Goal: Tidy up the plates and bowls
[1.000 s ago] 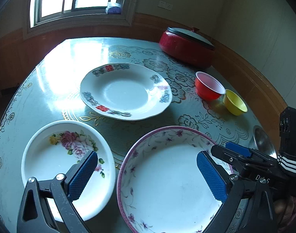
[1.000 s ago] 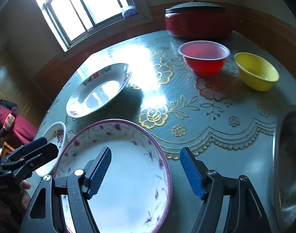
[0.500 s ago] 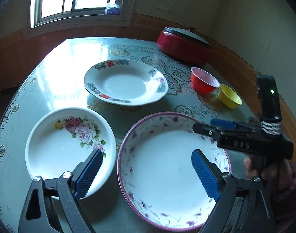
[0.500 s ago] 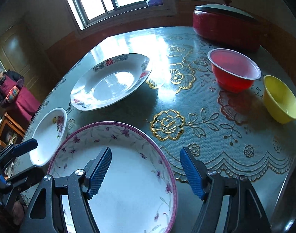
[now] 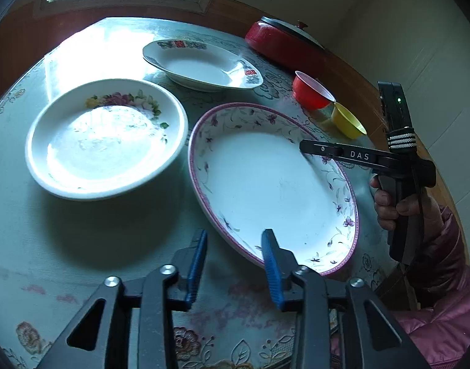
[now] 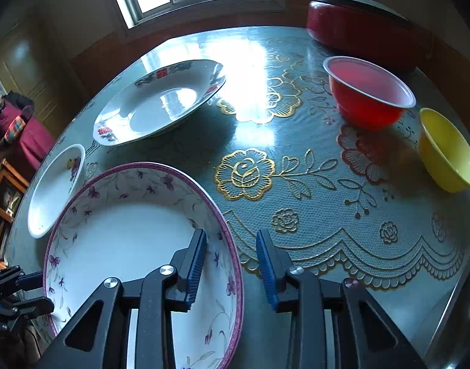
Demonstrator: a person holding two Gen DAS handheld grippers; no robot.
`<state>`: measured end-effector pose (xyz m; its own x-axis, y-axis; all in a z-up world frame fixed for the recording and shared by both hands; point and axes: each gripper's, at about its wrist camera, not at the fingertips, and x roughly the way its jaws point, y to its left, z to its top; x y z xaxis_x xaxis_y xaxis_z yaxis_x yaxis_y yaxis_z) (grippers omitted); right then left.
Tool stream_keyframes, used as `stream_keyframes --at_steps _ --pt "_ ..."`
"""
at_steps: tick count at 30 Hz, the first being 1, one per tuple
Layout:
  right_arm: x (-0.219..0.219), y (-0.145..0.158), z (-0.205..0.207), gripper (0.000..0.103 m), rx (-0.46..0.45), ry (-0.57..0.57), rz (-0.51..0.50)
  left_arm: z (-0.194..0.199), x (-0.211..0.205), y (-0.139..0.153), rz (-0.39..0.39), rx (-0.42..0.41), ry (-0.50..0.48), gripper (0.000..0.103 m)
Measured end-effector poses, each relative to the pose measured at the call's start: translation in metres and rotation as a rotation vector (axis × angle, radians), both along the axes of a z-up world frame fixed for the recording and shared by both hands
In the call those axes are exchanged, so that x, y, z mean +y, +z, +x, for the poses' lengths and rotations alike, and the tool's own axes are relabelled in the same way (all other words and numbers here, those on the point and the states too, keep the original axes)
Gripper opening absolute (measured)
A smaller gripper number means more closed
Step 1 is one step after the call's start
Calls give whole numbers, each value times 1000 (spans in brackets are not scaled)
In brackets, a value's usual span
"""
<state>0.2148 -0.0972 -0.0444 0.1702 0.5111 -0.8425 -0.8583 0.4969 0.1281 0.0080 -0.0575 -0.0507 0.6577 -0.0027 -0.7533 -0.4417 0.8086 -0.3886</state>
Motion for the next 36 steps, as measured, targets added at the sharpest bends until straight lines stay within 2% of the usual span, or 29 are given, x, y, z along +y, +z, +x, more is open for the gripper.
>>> stream_keyframes --at_steps 3,8,10,14,18,23,26,29,36 --pt "-1 1 -1 23 -23 2 -14 12 -3 -3 52 20 16 31" --pt "-17 2 18 19 35 -52 -11 30 6 0 63 9 19 28" --pt "-23 3 22 19 40 -70 -15 41 6 -3 76 39 18 26" --pt "-28 3 23 20 56 -100 -17 59 4 -2 173 108 50 24" --pt "-23 2 15 21 34 -55 -21 52 11 -3 160 102 57 23" --pt "-24 2 15 21 24 -41 -23 57 7 -2 197 135 83 23" --pt "-22 3 15 22 15 -57 -35 56 5 0 187 138 49 23" --pt "-24 3 11 23 10 -86 -42 55 4 0 211 137 2 24" --pt "-25 4 5 24 -19 -149 -85 55 12 2 217 122 -40 23"
